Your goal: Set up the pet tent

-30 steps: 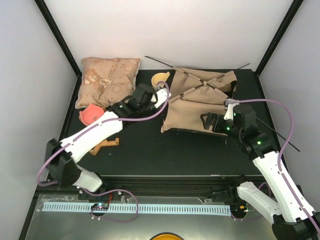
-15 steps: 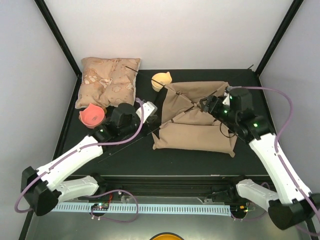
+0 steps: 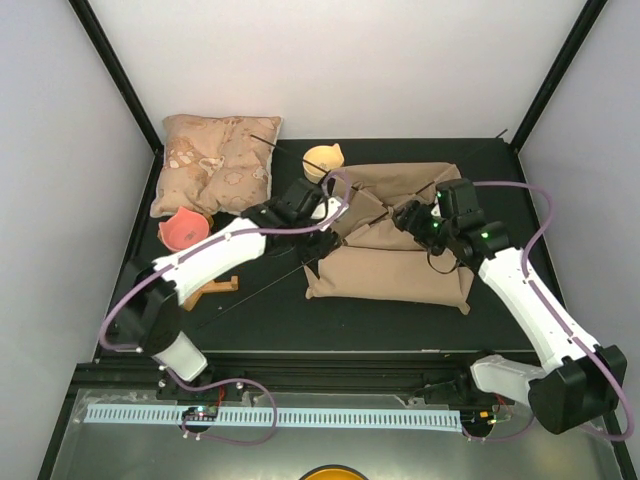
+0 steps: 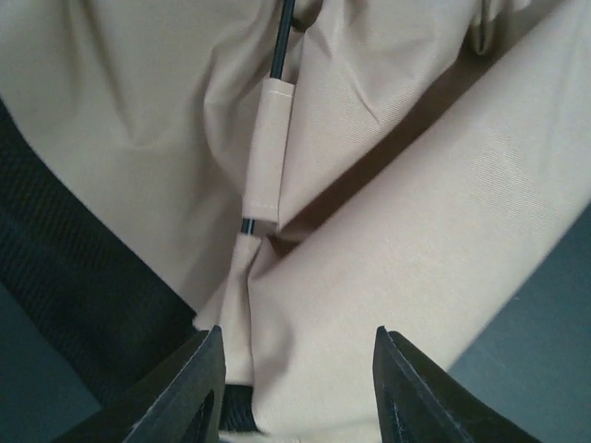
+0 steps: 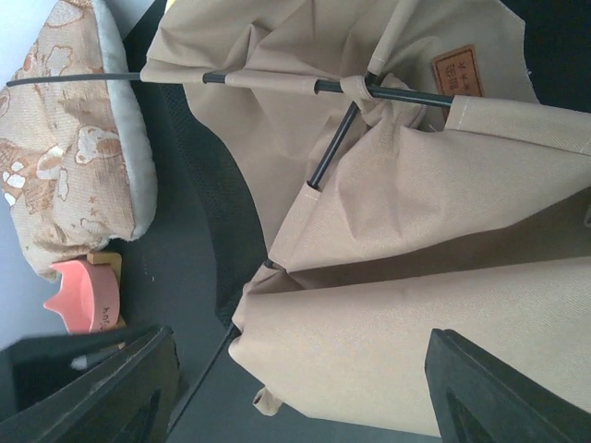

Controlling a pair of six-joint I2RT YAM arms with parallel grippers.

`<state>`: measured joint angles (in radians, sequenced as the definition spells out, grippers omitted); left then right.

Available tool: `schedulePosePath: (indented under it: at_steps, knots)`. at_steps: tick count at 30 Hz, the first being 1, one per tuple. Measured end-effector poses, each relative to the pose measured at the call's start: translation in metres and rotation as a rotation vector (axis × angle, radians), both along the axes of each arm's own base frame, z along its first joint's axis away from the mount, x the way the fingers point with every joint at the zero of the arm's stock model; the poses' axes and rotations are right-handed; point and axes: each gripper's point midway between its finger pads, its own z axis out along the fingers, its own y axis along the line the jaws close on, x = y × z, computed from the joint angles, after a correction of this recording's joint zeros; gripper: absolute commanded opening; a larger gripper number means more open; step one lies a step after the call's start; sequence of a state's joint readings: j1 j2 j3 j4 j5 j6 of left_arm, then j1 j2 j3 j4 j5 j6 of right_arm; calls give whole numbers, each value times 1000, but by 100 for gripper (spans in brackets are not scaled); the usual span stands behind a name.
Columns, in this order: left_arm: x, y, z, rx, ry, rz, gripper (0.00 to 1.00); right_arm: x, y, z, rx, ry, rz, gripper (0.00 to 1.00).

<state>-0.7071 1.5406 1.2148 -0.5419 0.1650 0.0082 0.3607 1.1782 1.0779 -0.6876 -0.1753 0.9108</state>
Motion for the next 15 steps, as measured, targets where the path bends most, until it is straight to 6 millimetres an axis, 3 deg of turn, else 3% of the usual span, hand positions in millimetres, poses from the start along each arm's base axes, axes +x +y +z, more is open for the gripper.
schedulePosePath:
  at_steps: [8,15]
  knots:
    - [40,-36,-49,104,94,-41,46,-12,-10,8,-39,-67,20,77]
    - [63,-63,-75,100,143,-72,48,-24,-23,26,-76,-157,10,80]
